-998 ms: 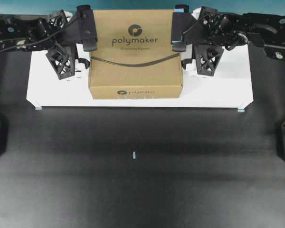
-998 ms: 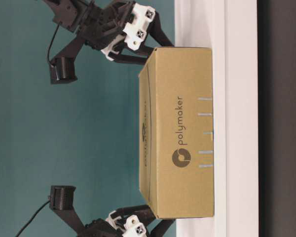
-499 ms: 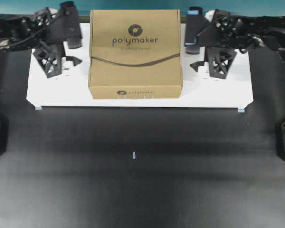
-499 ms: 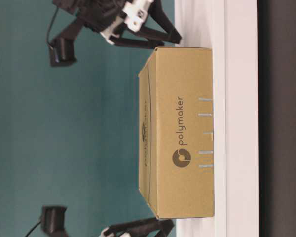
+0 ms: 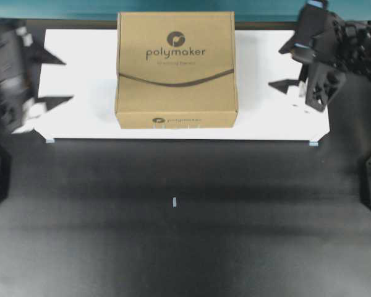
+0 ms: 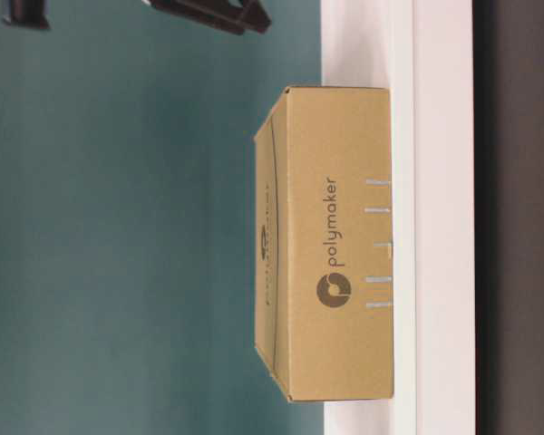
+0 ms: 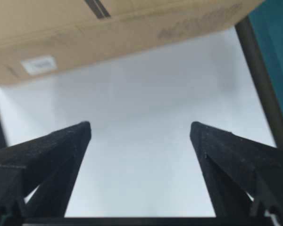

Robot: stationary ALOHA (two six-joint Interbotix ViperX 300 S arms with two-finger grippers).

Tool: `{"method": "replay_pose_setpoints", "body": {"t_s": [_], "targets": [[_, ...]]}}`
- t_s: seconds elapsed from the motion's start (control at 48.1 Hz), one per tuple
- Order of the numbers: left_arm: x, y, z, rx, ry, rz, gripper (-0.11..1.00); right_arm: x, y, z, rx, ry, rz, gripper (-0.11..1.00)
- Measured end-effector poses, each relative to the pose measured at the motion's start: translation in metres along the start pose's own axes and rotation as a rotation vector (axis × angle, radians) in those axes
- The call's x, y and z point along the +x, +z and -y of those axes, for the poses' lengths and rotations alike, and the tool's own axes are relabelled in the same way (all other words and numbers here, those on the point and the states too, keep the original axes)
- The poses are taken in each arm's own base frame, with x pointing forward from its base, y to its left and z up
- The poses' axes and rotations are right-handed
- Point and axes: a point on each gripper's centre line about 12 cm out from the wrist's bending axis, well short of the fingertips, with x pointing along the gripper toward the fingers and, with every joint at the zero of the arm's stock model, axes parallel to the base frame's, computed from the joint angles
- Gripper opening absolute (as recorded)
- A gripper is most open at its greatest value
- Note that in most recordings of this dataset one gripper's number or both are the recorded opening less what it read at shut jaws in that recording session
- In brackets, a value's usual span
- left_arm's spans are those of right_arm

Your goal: Place the cardboard box on the stand after clamping it between your arms.

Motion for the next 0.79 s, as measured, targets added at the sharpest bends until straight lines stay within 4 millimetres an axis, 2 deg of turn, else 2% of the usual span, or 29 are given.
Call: {"method": "replay_pose_setpoints", "body": {"t_s": [0.166, 0.291, 0.436, 0.623, 0.79], "targets": [[-0.038, 0.009, 0.011, -0.115, -0.032, 0.123, 0.77, -0.016, 0.004, -0.023, 0.047, 0.043, 0.117, 0.81], [-0.057, 0.014, 0.016, -0.211, -0.067, 0.198, 0.77, -0.030, 0.001, -0.035, 0.078, 0.074, 0.180, 0.81], [-0.074, 0.020, 0.023, -0.249, -0.118, 0.272, 0.77, -0.057, 0.001, -0.064, 0.078, 0.175, 0.284, 0.81], [-0.088, 0.024, 0.033, -0.232, -0.189, 0.329, 0.77, -0.102, 0.000, -0.075, 0.143, 0.265, 0.441, 0.81], [-0.093, 0.026, 0.042, -0.211, -0.244, 0.347, 0.77, -0.139, -0.010, -0.073, 0.155, 0.303, 0.574, 0.81]]}}
